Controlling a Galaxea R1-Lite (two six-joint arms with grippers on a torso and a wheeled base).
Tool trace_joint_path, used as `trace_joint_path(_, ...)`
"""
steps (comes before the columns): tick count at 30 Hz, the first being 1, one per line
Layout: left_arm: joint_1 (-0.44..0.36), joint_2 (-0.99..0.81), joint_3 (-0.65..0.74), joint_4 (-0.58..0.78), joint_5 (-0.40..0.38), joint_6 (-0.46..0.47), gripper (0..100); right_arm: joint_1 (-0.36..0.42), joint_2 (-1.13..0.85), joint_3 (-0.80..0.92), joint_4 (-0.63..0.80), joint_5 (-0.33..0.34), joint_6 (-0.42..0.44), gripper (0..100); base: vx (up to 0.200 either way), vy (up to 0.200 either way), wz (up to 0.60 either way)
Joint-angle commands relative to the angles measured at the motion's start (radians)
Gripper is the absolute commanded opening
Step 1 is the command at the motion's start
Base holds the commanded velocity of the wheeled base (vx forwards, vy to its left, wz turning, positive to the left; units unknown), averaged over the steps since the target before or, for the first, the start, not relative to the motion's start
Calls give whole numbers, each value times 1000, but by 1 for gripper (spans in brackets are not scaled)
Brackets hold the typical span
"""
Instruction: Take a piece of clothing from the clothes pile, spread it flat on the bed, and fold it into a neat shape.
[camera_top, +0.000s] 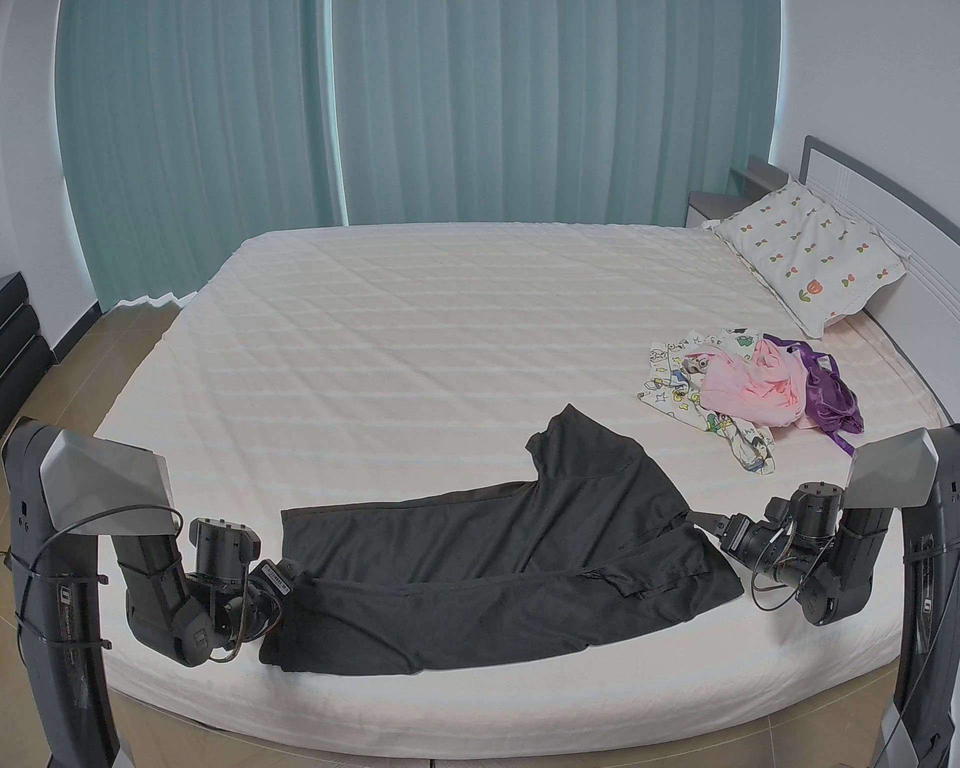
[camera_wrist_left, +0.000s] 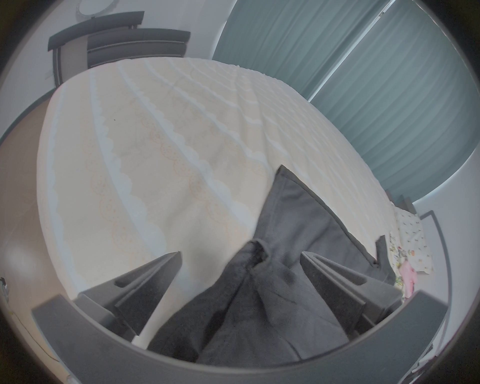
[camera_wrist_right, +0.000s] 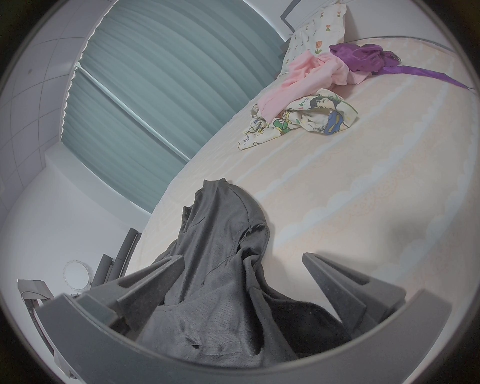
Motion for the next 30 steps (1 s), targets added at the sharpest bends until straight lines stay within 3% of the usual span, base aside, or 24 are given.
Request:
trace_joint_path(1,38,-77,101,-65,-119,37,100,-7,-9,7,-3,1,9,100,0,0,0)
trace_joint_path(2,38,-77,101,-65,-119,37,100,-7,-9,7,-3,1,9,100,0,0,0)
trace_joint_path(3,71,-104,155,-98,-222,94,100,-7,-3,6,-3,-1,14,100,0,0,0)
trace_joint_path(5,89,-99,164,-125,-263,114,100,-7,-3,6,-3,1,14,100,0,0,0)
trace_joint_path(10,83,-93,178,-148,-263,112,100,-1,-4,12,-3,1,20,100,0,0,0)
trace_joint_path(19,38,-91,216,-148,-260,72,100,27,-98,76,-3,-40,21,100,-200,0,0)
trace_joint_path(22,8,-94,221,-147,-228,34,100,44,-136,124,8,-70,46,100,-200,0,0)
trace_joint_path(27,-40,-54,199,-148,-121,11,100,90,-112,217,-52,-148,231,100,0,0,0)
trace_joint_path(30,-64,-19,172,-148,-55,11,100,99,-61,216,-101,-200,296,100,0,0,0)
